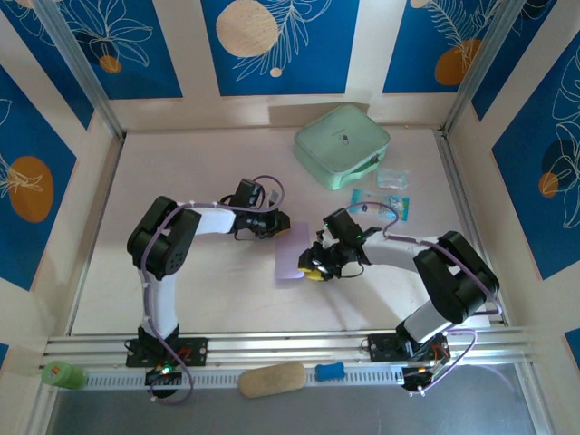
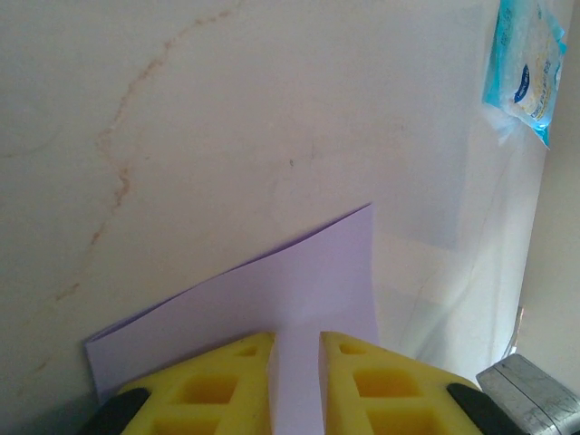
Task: Fold a paper plane with a square sheet of paper (pick it up from the middle)
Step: Fold the triangle a second time at the center of the table.
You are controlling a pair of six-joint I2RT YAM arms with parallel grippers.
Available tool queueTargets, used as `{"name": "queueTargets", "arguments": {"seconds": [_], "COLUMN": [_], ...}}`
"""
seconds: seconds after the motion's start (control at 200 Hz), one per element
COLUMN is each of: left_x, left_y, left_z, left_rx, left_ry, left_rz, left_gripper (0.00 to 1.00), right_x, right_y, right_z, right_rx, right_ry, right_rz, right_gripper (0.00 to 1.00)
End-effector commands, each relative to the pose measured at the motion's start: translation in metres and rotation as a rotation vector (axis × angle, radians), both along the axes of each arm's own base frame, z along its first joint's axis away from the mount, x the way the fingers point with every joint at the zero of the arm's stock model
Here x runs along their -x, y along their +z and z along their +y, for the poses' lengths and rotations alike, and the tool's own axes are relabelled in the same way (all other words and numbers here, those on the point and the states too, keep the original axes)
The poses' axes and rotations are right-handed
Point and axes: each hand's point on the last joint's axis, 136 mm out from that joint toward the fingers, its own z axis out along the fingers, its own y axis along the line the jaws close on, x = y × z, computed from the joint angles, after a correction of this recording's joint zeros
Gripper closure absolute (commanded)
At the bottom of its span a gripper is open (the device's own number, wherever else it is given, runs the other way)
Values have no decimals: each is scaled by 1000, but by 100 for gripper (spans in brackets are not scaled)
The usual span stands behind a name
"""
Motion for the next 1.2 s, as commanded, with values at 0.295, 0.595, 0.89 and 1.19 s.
{"name": "queueTargets", "arguments": {"seconds": [0.295,0.595,0.89,1.19], "left_x": [27,27,28,29], "left_y": [-36,-36,-35,-34], "left_z": [21,21,21,21], "left_rx": [-102,-100,-96,-94], "left_ry": [26,26,27,28], "left_rz": [143,143,143,141], "left_gripper": [81,80,81,81], "right_x": [11,10,15,15], "right_y": [10,7,-9,-18], "right_z": [-3,-6,-8,-18], "right_rx": [32,57,85,150], "right_ry": [7,0,-6,-32], "right_rz": [21,18,66,77], "right_gripper": [63,63,63,61]}}
